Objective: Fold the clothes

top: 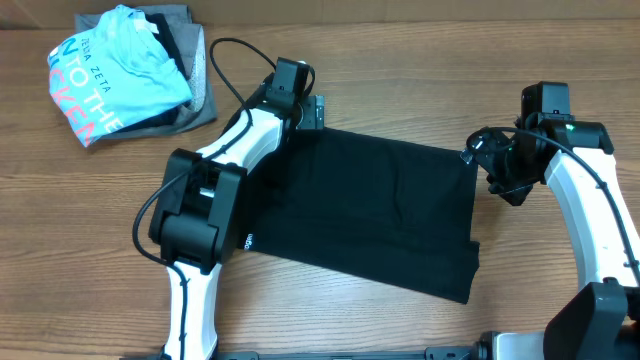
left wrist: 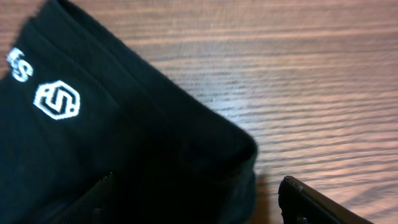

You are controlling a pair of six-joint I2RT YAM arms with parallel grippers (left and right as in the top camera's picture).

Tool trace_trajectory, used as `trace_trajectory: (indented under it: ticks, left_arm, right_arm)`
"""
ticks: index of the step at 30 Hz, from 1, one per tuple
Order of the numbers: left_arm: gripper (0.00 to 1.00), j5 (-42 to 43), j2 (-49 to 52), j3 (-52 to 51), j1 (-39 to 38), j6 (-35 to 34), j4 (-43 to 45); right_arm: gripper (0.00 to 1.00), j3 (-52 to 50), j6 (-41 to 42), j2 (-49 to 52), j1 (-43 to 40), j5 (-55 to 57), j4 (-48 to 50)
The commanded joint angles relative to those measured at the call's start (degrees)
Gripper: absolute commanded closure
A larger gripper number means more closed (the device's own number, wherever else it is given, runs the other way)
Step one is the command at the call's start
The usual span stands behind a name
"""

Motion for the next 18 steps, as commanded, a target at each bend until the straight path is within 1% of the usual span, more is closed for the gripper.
trace_trajectory:
  ticks: [1, 3, 5, 6, 9, 11, 13, 18]
  left_arm:
    - [0.17, -1.31, 1.29, 1.27, 0.00, 1.53, 0.94]
    - [0.22, -1.31, 1.29, 1.29, 0.00, 1.53, 1.55]
    - [0.36, -1.31, 1.29, 1.38, 0.00, 1.53, 2.27]
    - [0.41, -1.31, 1.29, 1.38, 0.02, 1.53, 2.73]
    - [0.50, -1.29, 1.29, 1.38, 0.00, 1.53, 3.63]
    - [0.59, -1.27, 1.29, 1.38, 0.00, 1.53, 3.39]
    - [0.73, -1.27, 1.29, 1.38, 0.00, 1.53, 2.91]
    - [0.83, -1.29, 1.29, 1.38, 0.00, 2.43, 2.60]
  right_arm:
    - [0.14, 0.50, -0.44, 0.24, 0.15, 0.83, 0.20]
    - [0.14, 0.50, -0.44, 0.24, 0.15, 0.83, 0.24]
    - [0.16, 0.50, -0.44, 0.24, 0.15, 1.01, 0.26]
    - [0.19, 0.48, -0.42, 0.24, 0.15, 1.51, 0.31]
    - [0.24, 0.48, -0.39, 0.37, 0.15, 4.92, 0.68]
    - [0.25, 0.48, -0.39, 0.72, 0.15, 6.38, 1.09]
    - [0.25, 0.48, -0.17, 1.49, 0.13, 6.29, 1.57]
    - [0.25, 0.48, 0.00, 4.83, 0.15, 6.32, 3.45]
